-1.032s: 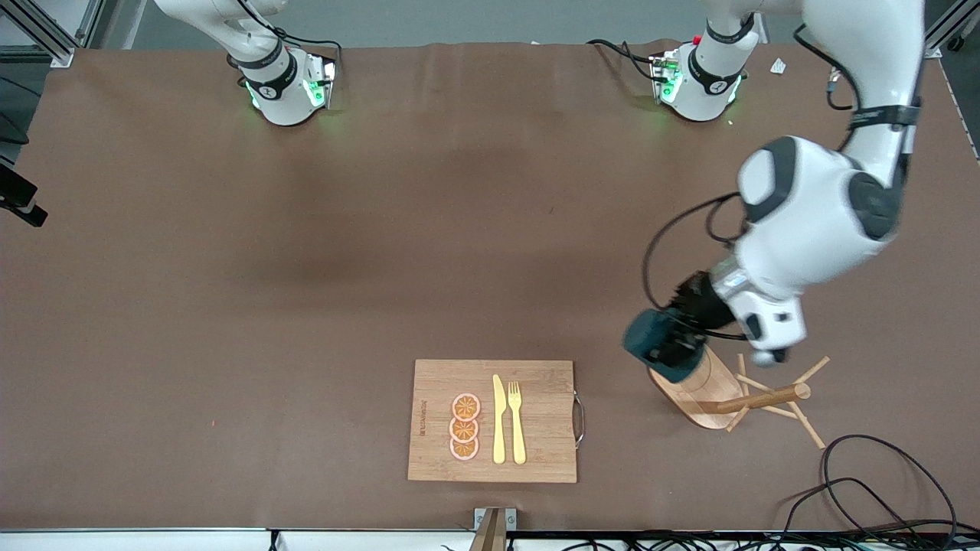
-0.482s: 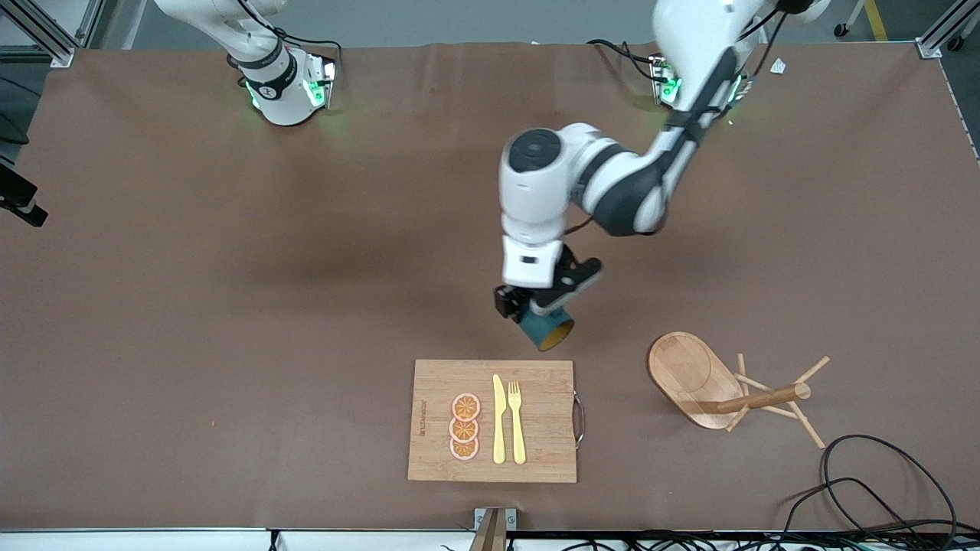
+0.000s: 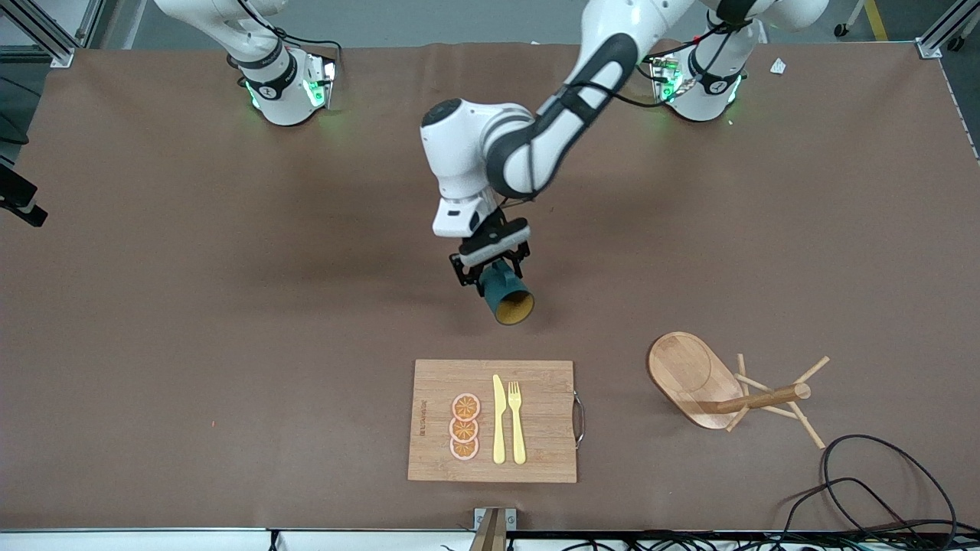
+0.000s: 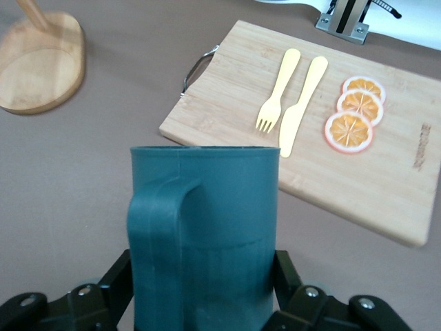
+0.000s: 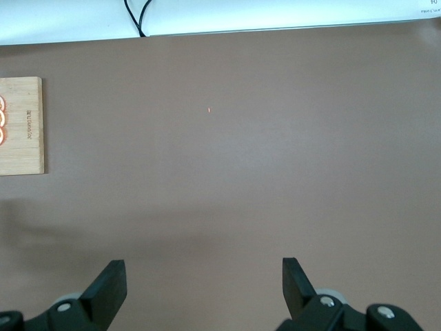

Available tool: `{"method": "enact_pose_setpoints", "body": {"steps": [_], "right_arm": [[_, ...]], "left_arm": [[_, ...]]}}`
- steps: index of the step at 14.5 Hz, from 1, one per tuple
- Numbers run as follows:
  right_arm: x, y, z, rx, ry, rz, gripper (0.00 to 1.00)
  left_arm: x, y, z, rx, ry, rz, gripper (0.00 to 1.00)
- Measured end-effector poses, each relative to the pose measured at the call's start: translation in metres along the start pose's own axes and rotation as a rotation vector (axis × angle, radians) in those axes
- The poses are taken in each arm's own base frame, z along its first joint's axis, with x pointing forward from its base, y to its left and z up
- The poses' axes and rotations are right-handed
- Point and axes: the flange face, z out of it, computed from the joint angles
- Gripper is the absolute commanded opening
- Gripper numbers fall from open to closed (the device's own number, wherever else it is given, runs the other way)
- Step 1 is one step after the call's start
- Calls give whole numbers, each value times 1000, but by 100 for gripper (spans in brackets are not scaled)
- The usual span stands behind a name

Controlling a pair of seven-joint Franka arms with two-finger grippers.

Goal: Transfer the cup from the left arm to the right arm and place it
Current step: 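Carry the mug to mid-table and set it upright with the left gripper, then release and raise the left gripper while the right gripper reaches in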

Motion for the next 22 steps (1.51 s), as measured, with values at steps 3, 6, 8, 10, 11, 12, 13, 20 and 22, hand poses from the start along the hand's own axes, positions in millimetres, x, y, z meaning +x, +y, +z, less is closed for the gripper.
{"method": "enact_pose_setpoints", "body": {"steps": [3,6,8,10,11,12,13,20,22], "right_arm": [[0,0,0,0,0,0,100],[0,0,0,0,0,0,100],[0,0,0,0,0,0,100],[0,0,0,0,0,0,100],[0,0,0,0,0,0,100],[0,0,0,0,0,0,100],[0,0,0,0,0,0,100],[9,-23,26,7,-50,-40,100],[6,-47,38,12,-99,-47,100]], "left_arm": [[-74,2,27,-28,214,18,66],[-127,-1,57,-92,372,40,66],[-145,-3,68,-131,456,75,77],[-161,-7,79,-145,521,111,88],[-168,-9,82,-145,548,126,97],[-176,-10,83,-144,560,139,100],[-185,-13,84,-143,562,152,100],[-255,-25,30,-58,387,67,100],[-262,-26,-3,-19,334,20,100]]}}
